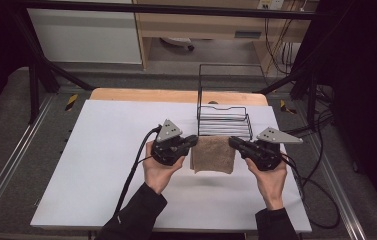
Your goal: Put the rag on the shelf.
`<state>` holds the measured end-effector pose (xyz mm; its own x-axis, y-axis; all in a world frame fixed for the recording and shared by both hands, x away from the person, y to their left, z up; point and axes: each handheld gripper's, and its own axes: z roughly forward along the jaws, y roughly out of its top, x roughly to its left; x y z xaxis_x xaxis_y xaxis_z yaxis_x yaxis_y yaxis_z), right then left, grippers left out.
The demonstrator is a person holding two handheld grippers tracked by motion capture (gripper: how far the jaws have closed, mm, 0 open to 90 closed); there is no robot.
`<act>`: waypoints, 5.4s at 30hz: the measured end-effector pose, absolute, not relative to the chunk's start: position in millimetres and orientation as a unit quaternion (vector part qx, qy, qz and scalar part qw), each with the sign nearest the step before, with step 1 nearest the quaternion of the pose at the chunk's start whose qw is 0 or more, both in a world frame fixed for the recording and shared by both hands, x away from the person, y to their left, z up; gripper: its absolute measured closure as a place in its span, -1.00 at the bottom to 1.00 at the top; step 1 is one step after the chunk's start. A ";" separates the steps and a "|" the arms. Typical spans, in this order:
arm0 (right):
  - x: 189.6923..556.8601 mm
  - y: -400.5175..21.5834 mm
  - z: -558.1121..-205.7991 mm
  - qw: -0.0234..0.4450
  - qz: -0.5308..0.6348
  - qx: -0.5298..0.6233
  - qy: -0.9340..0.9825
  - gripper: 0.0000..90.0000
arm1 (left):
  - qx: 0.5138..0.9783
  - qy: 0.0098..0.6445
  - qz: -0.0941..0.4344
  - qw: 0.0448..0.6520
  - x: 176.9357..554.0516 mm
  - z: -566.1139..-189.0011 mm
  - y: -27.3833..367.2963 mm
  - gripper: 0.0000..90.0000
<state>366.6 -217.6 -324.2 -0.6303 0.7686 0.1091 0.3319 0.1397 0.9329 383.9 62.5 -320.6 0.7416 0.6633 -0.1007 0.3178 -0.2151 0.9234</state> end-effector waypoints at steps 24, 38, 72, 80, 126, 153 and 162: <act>367.1 -225.3 -289.2 0.255 0.563 0.370 0.694 0.91 | 0.732 0.311 0.185 0.577 395.5 -288.8 52.3 0.92; 370.6 -229.2 -269.1 0.275 0.583 0.367 0.671 0.91 | 0.710 0.304 0.195 0.605 402.7 -266.3 48.9 0.92; 389.8 -239.6 -213.3 0.337 0.597 0.354 0.636 0.91 | 0.676 0.289 0.213 0.644 425.9 -216.1 32.6 0.92; 396.8 -241.2 -199.7 0.346 0.601 0.352 0.628 0.91 | 0.670 0.285 0.217 0.650 433.5 -202.6 29.3 0.92; 468.3 -248.7 -162.6 0.362 0.606 0.347 0.618 0.91 | 0.662 0.301 0.250 0.640 493.0 -158.1 14.4 0.92; 494.2 -254.5 -188.8 0.350 0.592 0.347 0.638 0.91 | 0.683 0.295 0.255 0.618 516.2 -190.1 8.9 0.92; 492.4 -257.3 -205.4 0.337 0.584 0.353 0.649 0.91 | 0.696 0.289 0.256 0.606 512.0 -207.0 8.9 0.92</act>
